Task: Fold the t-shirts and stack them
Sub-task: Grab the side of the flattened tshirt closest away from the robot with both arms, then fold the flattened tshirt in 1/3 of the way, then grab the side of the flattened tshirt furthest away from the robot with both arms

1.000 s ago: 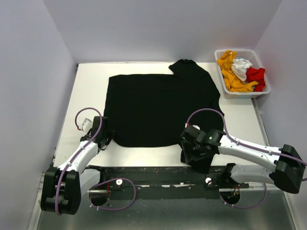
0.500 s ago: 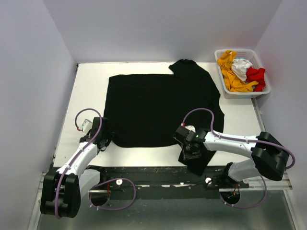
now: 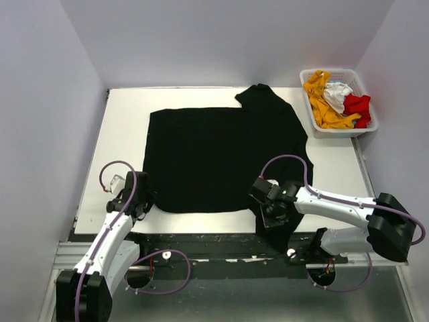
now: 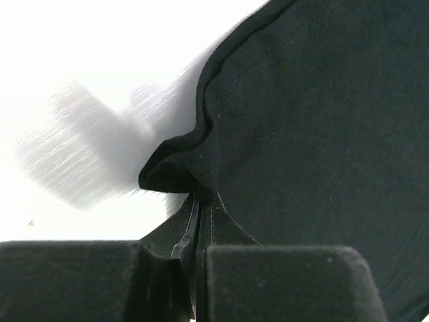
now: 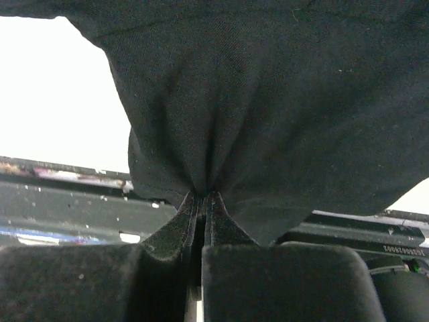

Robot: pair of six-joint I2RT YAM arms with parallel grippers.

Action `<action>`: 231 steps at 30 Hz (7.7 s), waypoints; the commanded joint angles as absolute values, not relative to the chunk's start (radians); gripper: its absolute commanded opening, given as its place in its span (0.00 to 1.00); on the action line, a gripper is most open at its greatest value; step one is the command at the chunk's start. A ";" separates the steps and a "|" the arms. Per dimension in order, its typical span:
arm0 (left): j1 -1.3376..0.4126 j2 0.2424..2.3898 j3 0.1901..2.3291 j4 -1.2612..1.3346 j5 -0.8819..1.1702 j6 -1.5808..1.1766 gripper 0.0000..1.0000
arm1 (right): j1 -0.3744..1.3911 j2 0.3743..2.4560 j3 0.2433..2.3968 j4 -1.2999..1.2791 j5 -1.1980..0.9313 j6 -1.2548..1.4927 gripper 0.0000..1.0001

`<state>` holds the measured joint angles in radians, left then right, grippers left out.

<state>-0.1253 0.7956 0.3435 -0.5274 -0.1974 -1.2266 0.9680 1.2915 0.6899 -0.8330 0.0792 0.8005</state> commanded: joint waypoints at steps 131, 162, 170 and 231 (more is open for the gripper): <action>-0.282 1.687 1.009 -0.298 0.178 -0.814 0.99 | 0.371 1.988 1.312 -0.228 0.106 0.412 1.00; -0.311 1.671 0.866 -0.302 0.124 -0.843 0.99 | 0.424 1.794 0.974 0.031 0.010 0.517 1.00; -0.363 1.602 0.750 -0.289 0.082 -0.899 0.99 | 0.426 1.689 0.756 0.004 0.043 0.595 1.00; -0.652 0.929 0.545 -0.709 -0.533 -1.375 0.99 | 0.670 1.055 0.518 -0.607 0.195 0.828 1.00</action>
